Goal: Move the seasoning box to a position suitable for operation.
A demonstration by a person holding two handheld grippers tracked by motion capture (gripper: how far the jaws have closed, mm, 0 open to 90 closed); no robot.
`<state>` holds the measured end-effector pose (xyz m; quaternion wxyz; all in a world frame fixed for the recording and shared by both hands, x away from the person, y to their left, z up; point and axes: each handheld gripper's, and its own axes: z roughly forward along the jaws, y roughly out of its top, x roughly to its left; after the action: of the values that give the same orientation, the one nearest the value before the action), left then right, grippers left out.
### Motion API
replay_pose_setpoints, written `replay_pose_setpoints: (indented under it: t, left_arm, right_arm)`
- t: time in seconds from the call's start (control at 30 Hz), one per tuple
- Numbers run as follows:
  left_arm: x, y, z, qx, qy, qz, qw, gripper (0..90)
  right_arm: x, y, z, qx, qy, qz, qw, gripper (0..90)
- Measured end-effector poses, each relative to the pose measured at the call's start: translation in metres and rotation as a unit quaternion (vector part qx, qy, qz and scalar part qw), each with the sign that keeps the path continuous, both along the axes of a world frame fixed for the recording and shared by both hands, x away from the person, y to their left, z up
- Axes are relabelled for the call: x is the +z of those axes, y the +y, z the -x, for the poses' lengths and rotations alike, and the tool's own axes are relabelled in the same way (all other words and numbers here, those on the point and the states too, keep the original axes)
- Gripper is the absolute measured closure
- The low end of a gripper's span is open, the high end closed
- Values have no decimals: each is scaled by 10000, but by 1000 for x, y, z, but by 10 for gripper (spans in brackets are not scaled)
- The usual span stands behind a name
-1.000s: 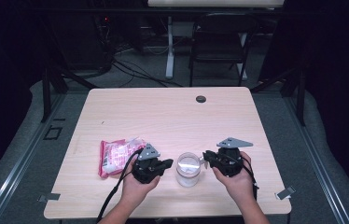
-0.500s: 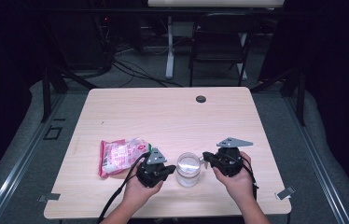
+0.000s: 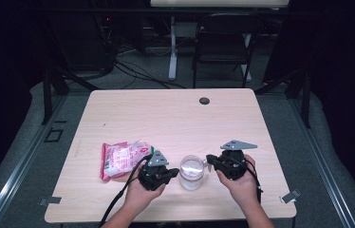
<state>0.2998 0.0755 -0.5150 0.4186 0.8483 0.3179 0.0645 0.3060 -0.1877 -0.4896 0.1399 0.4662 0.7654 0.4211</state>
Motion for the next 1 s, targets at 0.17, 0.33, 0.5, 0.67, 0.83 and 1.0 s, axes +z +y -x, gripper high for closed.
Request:
replay_pose_setpoints:
  t: [0.17,0.33,0.5,0.67,0.83,1.0]
  left_arm:
    - [1,1,0,-23,38,48,10000,900]
    - [3,2,0,-21,23,72,10000,900]
    - [5,-1,3,-105,-11,84,9999,900]
    - [6,-4,5,-119,-86,46,9999,900]
    - [9,-3,4,-135,-125,63,9998,900]
    - [14,-4,2,-131,-158,140,9997,900]
  right_arm:
    - [0,0,0,0,2,-22,10000,882]
    - [-1,0,0,-6,5,-44,10000,882]
    - [-1,-1,1,-9,19,-5,10000,883]
    - [-1,0,1,-21,-23,-23,10000,884]
    - [-1,0,3,15,-59,30,10000,875]
    - [2,-1,9,124,-111,73,9998,836]
